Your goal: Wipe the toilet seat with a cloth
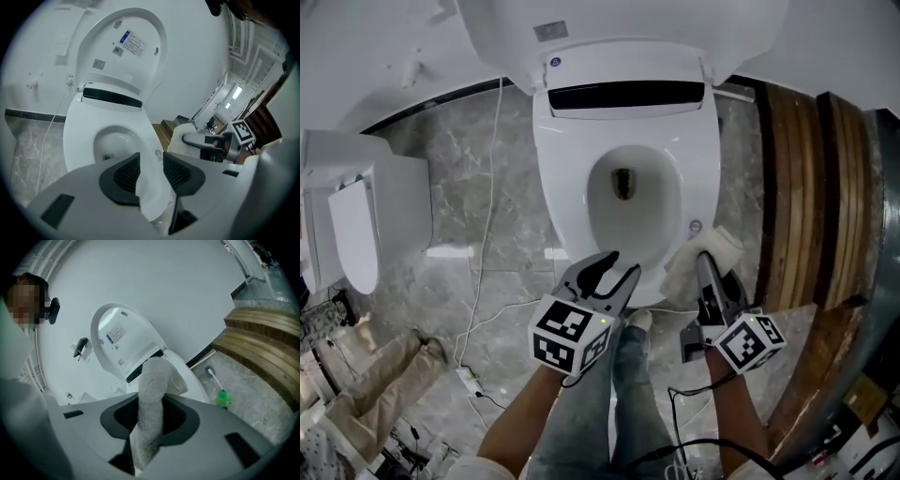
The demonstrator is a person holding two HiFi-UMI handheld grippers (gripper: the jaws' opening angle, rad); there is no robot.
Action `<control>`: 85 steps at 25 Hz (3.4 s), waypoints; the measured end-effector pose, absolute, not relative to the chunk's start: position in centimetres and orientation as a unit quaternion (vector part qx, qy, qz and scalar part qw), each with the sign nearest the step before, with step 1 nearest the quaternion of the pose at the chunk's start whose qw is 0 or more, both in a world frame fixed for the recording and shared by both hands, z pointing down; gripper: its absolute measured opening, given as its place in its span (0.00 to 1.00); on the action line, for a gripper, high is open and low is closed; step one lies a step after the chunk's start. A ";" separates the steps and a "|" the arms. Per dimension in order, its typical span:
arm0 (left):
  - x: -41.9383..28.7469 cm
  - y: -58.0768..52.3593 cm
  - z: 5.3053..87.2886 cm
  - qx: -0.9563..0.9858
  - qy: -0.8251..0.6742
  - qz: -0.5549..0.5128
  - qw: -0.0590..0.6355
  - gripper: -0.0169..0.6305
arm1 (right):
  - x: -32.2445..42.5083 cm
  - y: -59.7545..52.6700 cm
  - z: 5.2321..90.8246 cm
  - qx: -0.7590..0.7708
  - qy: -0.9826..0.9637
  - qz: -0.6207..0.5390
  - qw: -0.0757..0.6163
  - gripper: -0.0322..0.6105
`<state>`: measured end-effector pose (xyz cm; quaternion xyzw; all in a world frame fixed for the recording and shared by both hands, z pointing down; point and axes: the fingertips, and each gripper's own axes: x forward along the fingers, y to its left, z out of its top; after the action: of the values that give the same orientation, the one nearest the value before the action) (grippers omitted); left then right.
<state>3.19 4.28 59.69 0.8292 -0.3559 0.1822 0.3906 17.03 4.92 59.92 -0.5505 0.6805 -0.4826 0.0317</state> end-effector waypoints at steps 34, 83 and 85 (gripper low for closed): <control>1.0 -4.0 63.5 0.828 -0.342 0.193 0.400 0.05 | 19.6 -16.0 68.8 -0.672 0.611 -0.406 -0.099 0.21; 6.6 3.0 63.9 0.834 -0.322 0.214 0.394 0.05 | 21.4 -0.1 70.3 -0.661 0.586 -0.452 -0.120 0.21; 6.9 3.6 64.0 0.835 -0.319 0.217 0.393 0.05 | 21.4 0.9 70.4 -0.658 0.586 -0.457 -0.119 0.21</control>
<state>6.95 3.62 64.01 0.8348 -0.3189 0.2170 0.3930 21.44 0.85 70.43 -0.6585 0.5861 -0.4568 -0.1191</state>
